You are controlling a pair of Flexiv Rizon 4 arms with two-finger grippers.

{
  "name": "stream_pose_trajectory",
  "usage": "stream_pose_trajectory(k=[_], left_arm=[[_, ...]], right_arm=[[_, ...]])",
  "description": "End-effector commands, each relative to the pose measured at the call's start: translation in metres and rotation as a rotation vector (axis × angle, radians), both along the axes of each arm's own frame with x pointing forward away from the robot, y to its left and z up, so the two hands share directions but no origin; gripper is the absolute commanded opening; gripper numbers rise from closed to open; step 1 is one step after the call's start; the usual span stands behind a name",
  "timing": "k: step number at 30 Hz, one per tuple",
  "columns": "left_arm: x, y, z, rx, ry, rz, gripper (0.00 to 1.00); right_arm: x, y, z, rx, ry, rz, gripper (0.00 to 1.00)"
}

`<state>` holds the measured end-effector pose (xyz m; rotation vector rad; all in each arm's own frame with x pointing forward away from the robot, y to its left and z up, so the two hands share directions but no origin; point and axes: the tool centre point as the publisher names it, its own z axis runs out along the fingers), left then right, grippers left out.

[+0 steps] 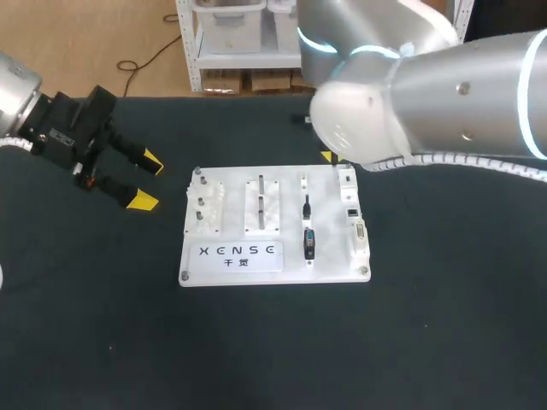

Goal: Insert the USB connector, Ethernet cable, and multi-pin plug into their matching sockets one by one.

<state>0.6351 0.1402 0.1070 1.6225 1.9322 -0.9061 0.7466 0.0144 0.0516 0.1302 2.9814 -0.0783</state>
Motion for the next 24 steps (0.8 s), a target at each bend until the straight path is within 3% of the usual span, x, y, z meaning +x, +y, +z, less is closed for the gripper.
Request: stream_pose_trajectory(k=[1,24], left_arm=[[0.000,0.000,-0.001,-0.002,-0.002,-0.001,1.00],[0.000,0.000,-0.001,-0.002,-0.002,-0.001,1.00]], right_arm=[[-0.007,-0.010,-0.006,-0.001,-0.093,0.003,0.00],[-0.003,-0.021,-0.025,-0.011,-0.059,-0.015,0.00]])
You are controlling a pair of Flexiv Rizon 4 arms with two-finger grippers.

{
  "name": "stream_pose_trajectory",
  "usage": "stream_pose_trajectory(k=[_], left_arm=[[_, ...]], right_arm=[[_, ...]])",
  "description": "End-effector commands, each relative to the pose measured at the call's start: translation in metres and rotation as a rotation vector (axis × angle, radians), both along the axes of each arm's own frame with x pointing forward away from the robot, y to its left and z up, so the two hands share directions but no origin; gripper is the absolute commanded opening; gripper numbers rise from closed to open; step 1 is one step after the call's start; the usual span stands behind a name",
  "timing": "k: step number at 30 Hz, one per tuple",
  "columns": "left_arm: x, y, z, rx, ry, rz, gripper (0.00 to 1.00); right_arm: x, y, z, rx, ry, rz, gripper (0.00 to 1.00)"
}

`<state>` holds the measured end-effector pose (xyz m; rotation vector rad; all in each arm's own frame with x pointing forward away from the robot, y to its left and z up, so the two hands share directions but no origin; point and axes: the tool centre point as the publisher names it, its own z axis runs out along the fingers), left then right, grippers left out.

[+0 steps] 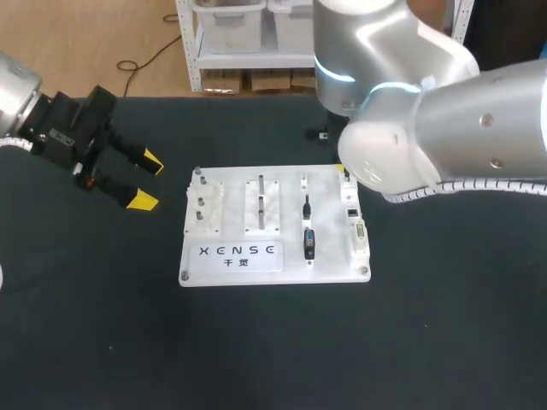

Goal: Insert the USB connector, Ethernet cable, and multi-pin plug into their matching sockets one by one.

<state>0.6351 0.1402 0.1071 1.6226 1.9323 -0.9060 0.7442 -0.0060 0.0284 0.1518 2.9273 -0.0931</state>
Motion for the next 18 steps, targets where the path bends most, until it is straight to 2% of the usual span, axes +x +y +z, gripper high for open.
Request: stream_pose_trajectory(k=[1,18], left_arm=[[0.0003,0.0003,-0.0008,-0.002,-0.002,-0.001,1.00],[0.0003,0.0003,-0.0008,-0.002,-0.002,-0.001,1.00]], right_arm=[[-0.0001,-0.0013,-0.0027,0.001,-0.006,0.001,0.00],[0.0044,-0.0069,-0.0064,-0.006,-0.001,-0.001,0.00]])
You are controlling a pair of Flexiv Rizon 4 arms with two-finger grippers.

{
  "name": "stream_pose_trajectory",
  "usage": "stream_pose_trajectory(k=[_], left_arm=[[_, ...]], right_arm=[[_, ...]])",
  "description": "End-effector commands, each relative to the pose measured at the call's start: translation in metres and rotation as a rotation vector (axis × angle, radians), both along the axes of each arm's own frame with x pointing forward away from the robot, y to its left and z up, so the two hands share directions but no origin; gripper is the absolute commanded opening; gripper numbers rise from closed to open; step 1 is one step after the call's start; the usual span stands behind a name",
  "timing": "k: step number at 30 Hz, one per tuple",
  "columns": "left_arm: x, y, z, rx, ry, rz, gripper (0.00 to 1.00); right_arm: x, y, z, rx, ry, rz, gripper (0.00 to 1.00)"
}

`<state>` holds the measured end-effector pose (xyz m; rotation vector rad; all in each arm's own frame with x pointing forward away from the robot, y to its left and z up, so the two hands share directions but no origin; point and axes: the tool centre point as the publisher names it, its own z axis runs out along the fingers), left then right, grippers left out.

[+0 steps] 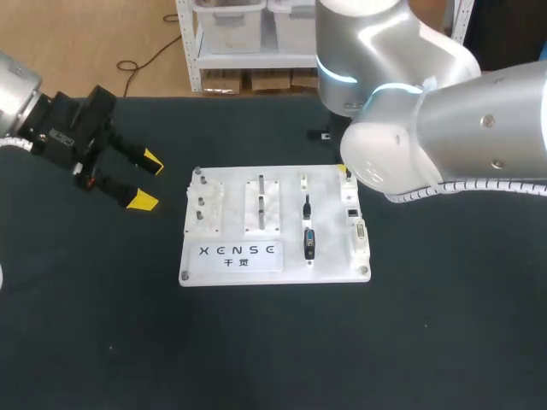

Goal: Insert the USB connector, Ethernet cable, and multi-pin plug into their matching sockets one by one.

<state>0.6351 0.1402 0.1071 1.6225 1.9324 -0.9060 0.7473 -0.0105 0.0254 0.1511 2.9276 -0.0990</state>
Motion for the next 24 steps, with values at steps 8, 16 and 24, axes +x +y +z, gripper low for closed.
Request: stream_pose_trajectory(k=[8,16,24], left_arm=[[0.000,0.000,-0.001,-0.002,-0.002,-0.001,1.00],[0.000,0.000,-0.001,-0.002,-0.002,-0.001,1.00],[0.000,0.000,-0.001,-0.002,-0.002,-0.001,1.00]], right_arm=[[-0.001,-0.001,-0.010,0.007,0.016,0.005,0.00],[-0.003,-0.004,-0.015,0.012,0.025,-0.002,0.00],[0.002,-0.007,-0.029,-0.013,0.048,-0.040,0.00]])
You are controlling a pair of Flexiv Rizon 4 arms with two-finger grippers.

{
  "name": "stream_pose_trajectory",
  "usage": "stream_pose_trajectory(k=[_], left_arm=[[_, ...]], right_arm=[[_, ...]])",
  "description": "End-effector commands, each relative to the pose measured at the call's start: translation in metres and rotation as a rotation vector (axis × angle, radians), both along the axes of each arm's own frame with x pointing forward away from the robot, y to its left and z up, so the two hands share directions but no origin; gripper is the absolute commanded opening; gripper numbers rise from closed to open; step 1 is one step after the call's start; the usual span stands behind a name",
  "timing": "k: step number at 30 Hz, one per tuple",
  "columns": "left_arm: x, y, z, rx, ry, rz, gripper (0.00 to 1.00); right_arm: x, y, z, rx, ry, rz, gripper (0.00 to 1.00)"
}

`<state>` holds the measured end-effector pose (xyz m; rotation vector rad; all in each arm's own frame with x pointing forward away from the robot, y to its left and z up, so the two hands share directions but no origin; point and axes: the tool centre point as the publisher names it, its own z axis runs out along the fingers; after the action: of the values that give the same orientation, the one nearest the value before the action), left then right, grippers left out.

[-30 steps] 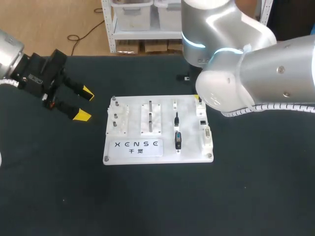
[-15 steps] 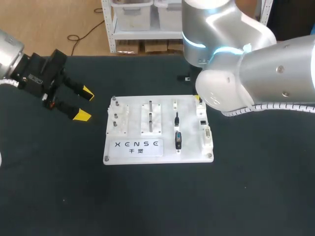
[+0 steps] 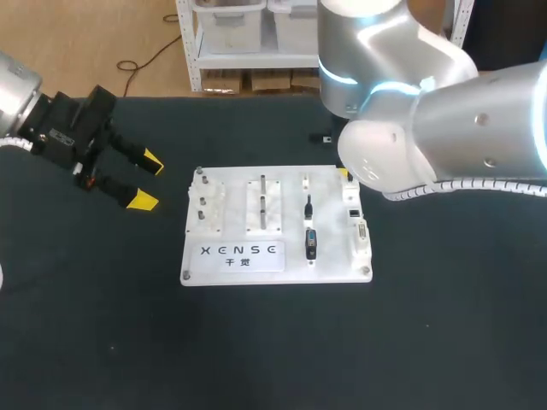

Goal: Insert the USB connector, Ethernet cable, and multi-pin plug into their matching sockets one by one.

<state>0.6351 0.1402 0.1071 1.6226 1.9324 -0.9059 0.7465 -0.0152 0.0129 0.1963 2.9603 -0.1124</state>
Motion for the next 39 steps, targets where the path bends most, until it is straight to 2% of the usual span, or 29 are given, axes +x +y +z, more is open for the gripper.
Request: stream_pose_trajectory(k=[1,2,3,4,5,13,17,20,29,35,37,39], left_arm=[[0.000,0.000,-0.001,-0.002,-0.002,-0.001,1.00],[0.000,0.000,-0.001,-0.002,-0.002,-0.001,1.00],[0.000,0.000,-0.001,-0.002,-0.002,-0.001,1.00],[0.000,0.000,-0.001,-0.002,-0.002,-0.001,1.00],[0.000,0.000,-0.001,-0.002,-0.002,-0.001,1.00],[0.000,0.000,-0.001,-0.002,-0.002,-0.001,1.00],[0.000,0.000,-0.001,-0.002,-0.002,-0.001,1.00],[0.000,0.000,-0.001,-0.002,-0.002,-0.001,1.00],[0.000,0.000,-0.001,-0.002,-0.002,-0.001,1.00],[0.000,0.000,-0.001,-0.002,-0.002,-0.001,1.00],[0.000,0.000,-0.001,-0.002,-0.002,-0.001,1.00],[0.000,0.000,-0.001,-0.002,-0.002,-0.001,1.00]], right_arm=[[0.002,-0.001,-0.016,-0.010,0.014,-0.010,0.00],[0.001,0.000,-0.014,-0.011,0.010,-0.012,0.00],[0.000,0.002,-0.011,-0.011,0.004,-0.013,0.09],[-0.001,0.003,-0.007,-0.010,-0.008,-0.012,0.43],[-0.002,0.004,-0.002,-0.005,-0.019,-0.011,1.00],[-0.012,0.024,0.041,0.008,-0.109,-0.031,1.00],[-0.024,0.037,0.051,0.016,-0.103,-0.053,1.00],[-0.038,0.047,0.051,0.027,-0.080,-0.053,1.00],[-0.075,0.068,0.033,0.026,-0.005,0.004,1.00],[-0.084,0.070,0.023,0.034,0.032,0.006,1.00],[-0.083,0.070,0.020,0.034,0.037,0.004,0.78],[-0.083,0.070,0.018,0.033,0.039,0.003,0.66]])
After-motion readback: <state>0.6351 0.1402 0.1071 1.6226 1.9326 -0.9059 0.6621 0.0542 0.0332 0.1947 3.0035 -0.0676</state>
